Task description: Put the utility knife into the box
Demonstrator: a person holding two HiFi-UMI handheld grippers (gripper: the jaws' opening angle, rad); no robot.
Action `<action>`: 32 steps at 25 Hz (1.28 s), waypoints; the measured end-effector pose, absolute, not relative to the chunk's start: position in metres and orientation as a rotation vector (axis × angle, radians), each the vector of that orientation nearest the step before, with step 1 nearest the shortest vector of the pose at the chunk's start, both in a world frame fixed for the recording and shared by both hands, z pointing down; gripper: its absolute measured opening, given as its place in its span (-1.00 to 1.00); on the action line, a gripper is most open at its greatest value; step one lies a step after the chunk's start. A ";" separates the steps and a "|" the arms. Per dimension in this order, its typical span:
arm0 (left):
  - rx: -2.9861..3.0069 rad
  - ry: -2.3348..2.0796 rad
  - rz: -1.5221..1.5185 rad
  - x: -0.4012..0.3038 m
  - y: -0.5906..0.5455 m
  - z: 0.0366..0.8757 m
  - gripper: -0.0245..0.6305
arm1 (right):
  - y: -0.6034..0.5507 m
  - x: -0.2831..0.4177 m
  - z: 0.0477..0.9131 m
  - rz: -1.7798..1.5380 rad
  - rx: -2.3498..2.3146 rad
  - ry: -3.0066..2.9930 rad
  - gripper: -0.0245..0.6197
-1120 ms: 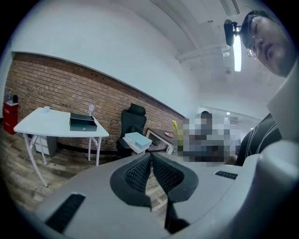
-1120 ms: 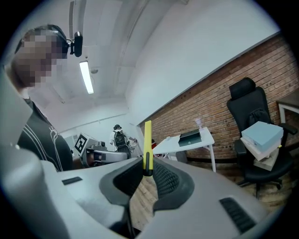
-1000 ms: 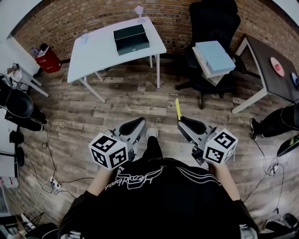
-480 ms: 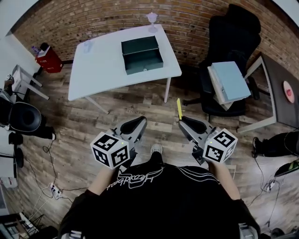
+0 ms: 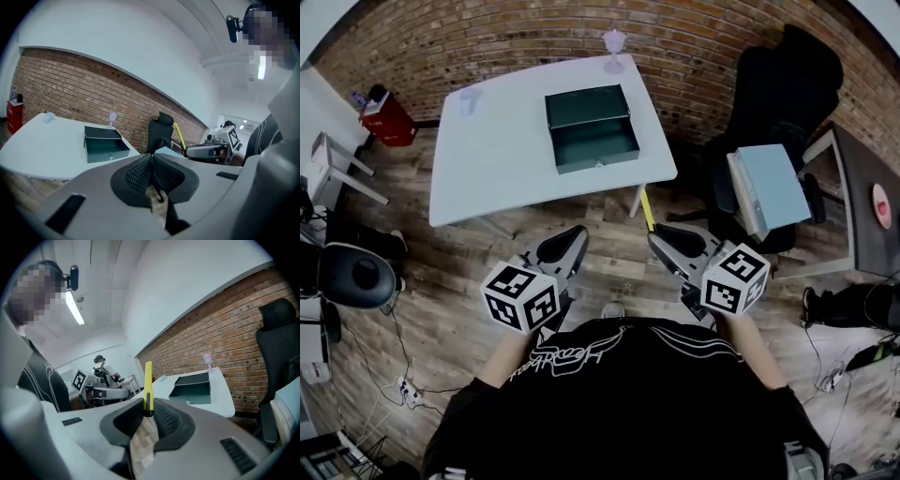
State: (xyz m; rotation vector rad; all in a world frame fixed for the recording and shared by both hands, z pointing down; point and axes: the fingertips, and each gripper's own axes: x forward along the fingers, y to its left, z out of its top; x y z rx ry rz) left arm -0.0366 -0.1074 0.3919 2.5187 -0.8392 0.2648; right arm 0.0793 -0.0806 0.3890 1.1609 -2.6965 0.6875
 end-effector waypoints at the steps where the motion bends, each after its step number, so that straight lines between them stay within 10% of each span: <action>1: 2.516 -0.844 0.271 -0.038 -0.110 0.393 -0.80 | -0.084 0.079 0.392 0.692 1.158 -2.690 -0.71; 32: 2.327 -1.133 0.266 -0.082 -0.286 0.409 -0.80 | -0.307 0.044 0.451 0.530 0.806 -2.534 -0.71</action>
